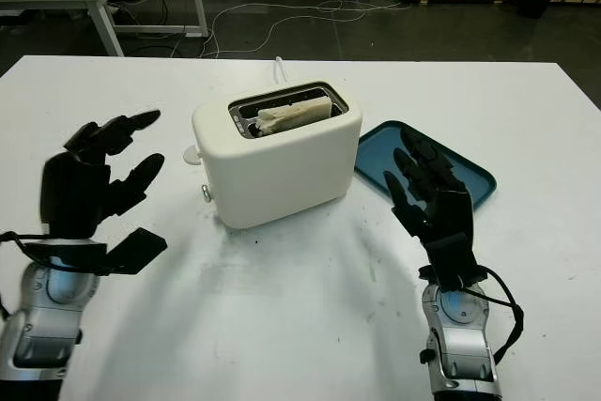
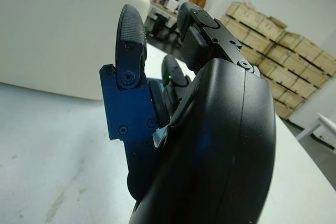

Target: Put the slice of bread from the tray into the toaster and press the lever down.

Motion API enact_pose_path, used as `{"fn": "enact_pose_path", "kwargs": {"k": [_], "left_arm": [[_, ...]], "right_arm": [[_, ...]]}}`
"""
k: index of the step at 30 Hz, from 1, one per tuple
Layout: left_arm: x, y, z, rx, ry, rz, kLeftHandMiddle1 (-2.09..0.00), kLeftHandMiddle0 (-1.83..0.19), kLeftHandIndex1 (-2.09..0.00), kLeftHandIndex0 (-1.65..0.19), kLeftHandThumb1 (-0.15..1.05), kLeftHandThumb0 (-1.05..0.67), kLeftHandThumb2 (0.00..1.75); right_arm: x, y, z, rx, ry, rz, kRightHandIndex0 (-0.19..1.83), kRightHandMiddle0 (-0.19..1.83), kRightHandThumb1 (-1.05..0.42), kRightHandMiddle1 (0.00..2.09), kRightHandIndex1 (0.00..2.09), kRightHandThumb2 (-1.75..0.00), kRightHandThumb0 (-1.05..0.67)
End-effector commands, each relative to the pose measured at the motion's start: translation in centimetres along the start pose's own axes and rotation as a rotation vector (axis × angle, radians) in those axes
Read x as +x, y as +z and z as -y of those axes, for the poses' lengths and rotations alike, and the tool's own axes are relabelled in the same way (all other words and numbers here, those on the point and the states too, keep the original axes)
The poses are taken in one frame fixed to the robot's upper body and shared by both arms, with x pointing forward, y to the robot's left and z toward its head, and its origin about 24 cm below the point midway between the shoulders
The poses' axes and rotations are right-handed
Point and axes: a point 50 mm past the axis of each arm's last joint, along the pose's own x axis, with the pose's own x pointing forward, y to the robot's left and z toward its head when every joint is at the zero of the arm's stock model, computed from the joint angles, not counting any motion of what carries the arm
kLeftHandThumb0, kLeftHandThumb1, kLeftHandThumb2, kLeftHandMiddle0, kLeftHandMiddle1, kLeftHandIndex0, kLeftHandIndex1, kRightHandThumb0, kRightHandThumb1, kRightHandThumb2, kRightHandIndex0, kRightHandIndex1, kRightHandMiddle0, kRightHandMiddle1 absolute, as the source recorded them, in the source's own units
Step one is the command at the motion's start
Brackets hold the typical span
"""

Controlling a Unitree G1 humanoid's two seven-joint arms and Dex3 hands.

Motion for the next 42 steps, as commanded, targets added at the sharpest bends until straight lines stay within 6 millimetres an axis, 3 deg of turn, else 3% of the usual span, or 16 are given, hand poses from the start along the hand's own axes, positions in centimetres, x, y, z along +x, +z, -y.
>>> {"fn": "enact_pose_path", "kwargs": {"k": [1,7,12,17,25,27,31,42], "left_arm": [[0.3,0.1,-0.6,0.036,-0.052,0.025,-0.6,-0.65,-0.25,-0.74,0.92,-0.22,0.1],[1.6,-0.3,-1.9,0.11,-0.152,0.118,-0.59,-0.68,-0.24,-0.77,0.91,-0.27,0.05],[2.4,-0.5,-1.6,0.167,-0.219,0.141,-0.56,-0.64,-0.2,-0.75,0.92,-0.29,0.05],[2.5,-0.8,-0.4,0.203,-0.227,0.16,-0.57,-0.64,-0.16,-0.72,0.92,-0.16,0.29],[2.0,-1.0,0.8,0.253,-0.232,0.141,-0.64,-0.63,-0.13,-0.68,0.92,-0.17,0.43],[1.8,-1.0,1.0,0.268,-0.228,0.144,-0.7,-0.64,-0.12,-0.69,0.92,-0.18,0.42],[1.6,-1.0,1.2,0.271,-0.212,0.154,-1.03,-0.62,-0.12,-0.72,0.92,-0.16,0.37],[2.3,-1.0,0.6,0.278,-0.214,0.173,-1.16,-0.62,-0.16,-0.87,0.92,-0.18,0.44]], "right_arm": [[0.3,0.4,-0.1,0.003,-0.007,0.025,0.44,0.44,-0.92,0.0,0.0,-0.31,-0.52],[0.5,0.2,0.1,-0.005,-0.014,0.045,0.47,0.46,-0.92,0.01,0.01,-0.33,-0.51],[0.6,0.0,-0.1,0.005,-0.011,0.042,0.47,0.46,-0.92,0.0,0.01,-0.32,-0.5],[0.6,0.0,-0.2,-0.006,-0.011,0.042,0.49,0.47,-0.92,0.01,0.01,-0.32,-0.49],[0.6,0.0,-0.1,0.005,-0.009,0.042,0.49,0.48,-0.92,0.01,0.01,-0.31,-0.49],[0.6,0.0,-0.2,0.006,-0.008,0.039,0.49,0.48,-0.92,0.01,0.01,-0.3,-0.5],[0.6,-0.1,-0.2,0.006,-0.006,0.036,0.48,0.47,-0.92,0.0,0.0,-0.3,-0.49],[0.5,-0.2,-0.3,0.032,-0.002,0.023,0.46,0.46,-0.92,0.0,0.0,-0.3,-0.49]]}}
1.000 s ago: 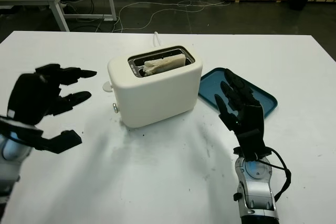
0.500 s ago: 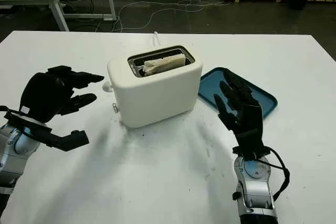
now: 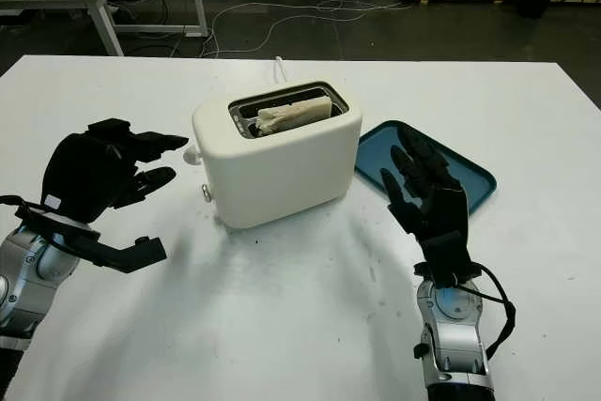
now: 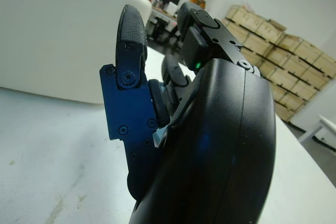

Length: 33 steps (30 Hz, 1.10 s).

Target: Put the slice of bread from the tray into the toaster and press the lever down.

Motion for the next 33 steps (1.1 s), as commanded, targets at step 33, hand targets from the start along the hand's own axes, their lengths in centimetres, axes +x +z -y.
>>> {"fn": "enact_pose_path", "kwargs": {"k": [33], "left_arm": [[2.4,-1.0,-2.6,0.049,-0.134,0.178,-1.11,-0.7,-0.14,-0.96,0.92,-0.26,0.32]], "right_arm": [[0.1,0.0,0.0,0.02,0.0,-0.008,0.46,0.47,-0.92,0.0,0.0,-0.3,-0.49]]}}
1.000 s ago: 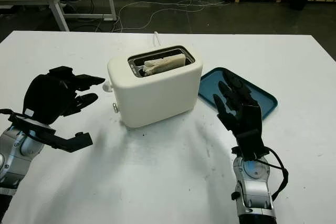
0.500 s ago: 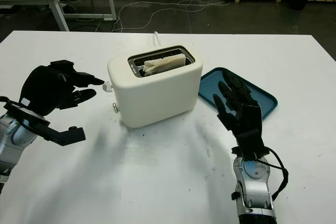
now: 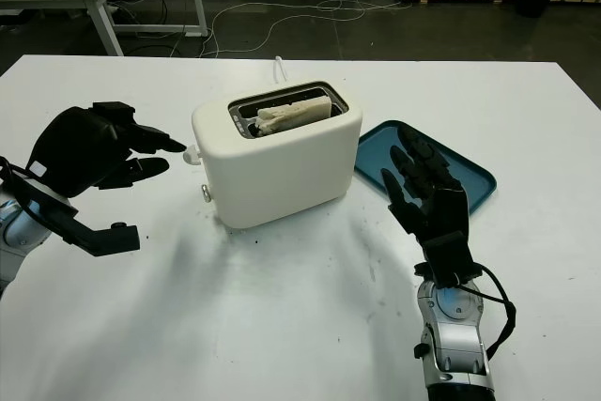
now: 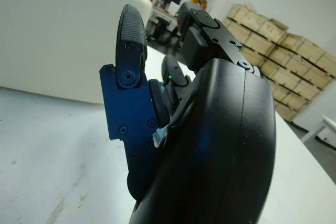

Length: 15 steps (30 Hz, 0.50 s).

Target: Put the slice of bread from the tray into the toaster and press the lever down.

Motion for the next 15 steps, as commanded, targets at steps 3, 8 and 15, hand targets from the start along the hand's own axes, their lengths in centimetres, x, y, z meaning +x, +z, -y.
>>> {"fn": "enact_pose_path", "kwargs": {"k": [3,8,15], "left_arm": [[0.38,0.11,-0.45,0.001,0.003,0.03,-1.11,-0.72,-0.13,-0.96,0.91,-0.26,0.32],[0.49,0.12,-0.35,0.008,-0.021,0.033,-1.09,-0.72,-0.13,-0.97,0.92,-0.27,0.33],[0.66,0.13,-0.13,0.009,-0.05,0.042,-1.07,-0.73,-0.11,-0.97,0.9,-0.25,0.3]], "right_arm": [[0.1,0.0,0.07,0.004,-0.007,-0.003,0.46,0.47,-0.92,0.0,0.0,-0.29,-0.5],[0.1,-0.02,0.09,0.01,-0.006,-0.004,0.46,0.47,-0.92,0.0,0.0,-0.3,-0.5],[0.11,0.04,0.12,0.004,-0.007,0.0,0.46,0.47,-0.92,0.0,0.0,-0.3,-0.5]]}}
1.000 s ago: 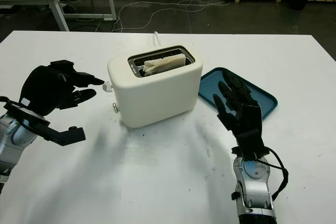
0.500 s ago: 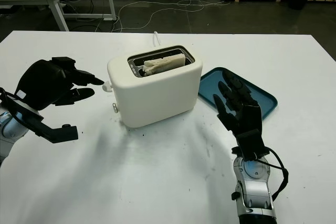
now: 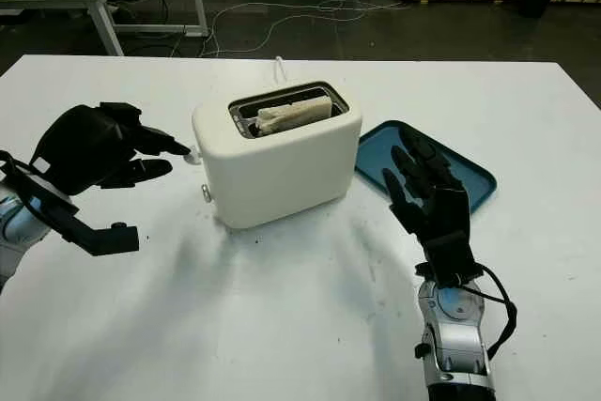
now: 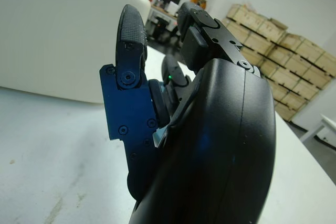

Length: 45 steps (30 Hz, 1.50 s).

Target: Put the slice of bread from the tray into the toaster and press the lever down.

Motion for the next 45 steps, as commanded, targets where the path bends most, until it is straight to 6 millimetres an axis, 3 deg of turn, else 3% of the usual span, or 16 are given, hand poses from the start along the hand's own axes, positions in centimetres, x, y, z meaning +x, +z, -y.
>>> {"fn": "enact_pose_path", "kwargs": {"k": [1,14,34,41,45], "left_arm": [[0.4,0.0,-0.3,0.01,-0.008,0.019,-1.07,-0.74,-0.11,-0.97,0.9,-0.25,0.3],[1.5,0.2,-0.4,0.022,-0.03,0.067,-1.08,-0.75,-0.11,-1.0,0.91,-0.27,0.3],[1.4,0.0,0.1,0.031,-0.084,0.05,-1.03,-0.75,-0.09,-0.99,0.91,-0.25,0.29],[1.1,-0.1,1.7,-0.006,-0.13,0.024,-1.0,-0.77,-0.08,-1.0,0.92,-0.22,0.26],[0.8,0.0,4.5,-0.064,-0.234,0.004,-0.91,-0.76,-0.07,-1.01,0.92,-0.21,0.25]], "right_arm": [[0.1,0.0,0.0,0.005,-0.003,-0.001,0.46,0.47,-0.92,0.0,0.0,-0.3,-0.51],[0.1,0.0,0.0,0.0,-0.009,-0.004,0.48,0.48,-0.92,0.0,0.0,-0.3,-0.52],[0.1,0.3,0.1,-0.008,-0.015,0.006,0.49,0.48,-0.92,0.0,0.0,-0.31,-0.51],[0.1,0.4,0.3,-0.003,-0.018,0.002,0.5,0.49,-0.92,0.0,0.0,-0.3,-0.53],[0.1,0.3,0.5,-0.016,-0.019,-0.002,0.51,0.5,-0.92,0.0,0.01,-0.3,-0.53]]}}
